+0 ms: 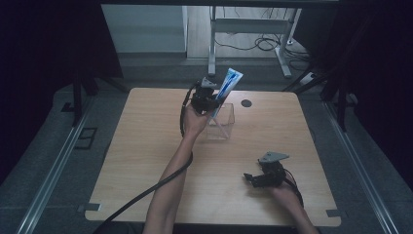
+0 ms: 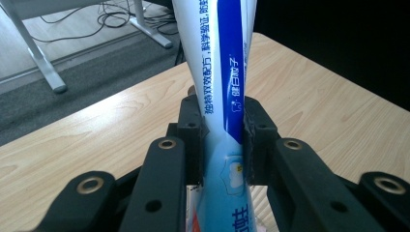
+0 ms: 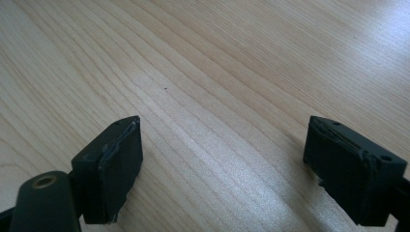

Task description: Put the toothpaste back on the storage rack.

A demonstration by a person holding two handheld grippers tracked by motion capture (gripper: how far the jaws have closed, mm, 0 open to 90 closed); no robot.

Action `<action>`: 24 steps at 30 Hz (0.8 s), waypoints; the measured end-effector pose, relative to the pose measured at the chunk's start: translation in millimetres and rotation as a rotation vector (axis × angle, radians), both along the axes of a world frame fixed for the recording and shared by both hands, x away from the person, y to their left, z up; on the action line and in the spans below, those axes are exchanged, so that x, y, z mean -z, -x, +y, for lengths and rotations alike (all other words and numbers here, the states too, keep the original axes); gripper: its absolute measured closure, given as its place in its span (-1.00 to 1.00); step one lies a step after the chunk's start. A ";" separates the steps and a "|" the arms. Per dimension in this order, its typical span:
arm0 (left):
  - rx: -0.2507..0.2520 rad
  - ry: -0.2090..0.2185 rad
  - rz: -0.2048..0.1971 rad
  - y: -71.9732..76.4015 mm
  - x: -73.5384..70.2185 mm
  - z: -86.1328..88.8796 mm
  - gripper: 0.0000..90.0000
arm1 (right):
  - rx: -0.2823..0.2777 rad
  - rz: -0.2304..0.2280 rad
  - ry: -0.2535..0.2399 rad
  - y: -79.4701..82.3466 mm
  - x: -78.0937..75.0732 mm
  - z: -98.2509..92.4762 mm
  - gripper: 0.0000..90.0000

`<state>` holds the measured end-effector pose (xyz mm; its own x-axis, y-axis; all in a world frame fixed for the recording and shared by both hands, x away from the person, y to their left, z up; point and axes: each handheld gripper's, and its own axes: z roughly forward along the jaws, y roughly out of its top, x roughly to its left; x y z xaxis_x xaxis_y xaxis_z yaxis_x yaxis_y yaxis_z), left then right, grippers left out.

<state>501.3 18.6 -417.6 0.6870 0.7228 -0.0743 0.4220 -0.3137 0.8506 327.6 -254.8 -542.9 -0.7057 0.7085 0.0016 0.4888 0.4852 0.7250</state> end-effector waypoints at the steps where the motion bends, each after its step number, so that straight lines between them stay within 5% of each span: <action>1: -0.001 -0.005 0.001 -0.4 1.5 -0.7 0.65 | 0.000 0.000 0.001 0.0 0.0 0.0 -0.69; 24: 0.014 -0.106 0.000 1.5 30.1 -18.0 0.62 | -0.001 0.000 0.001 0.0 -0.1 0.0 -0.69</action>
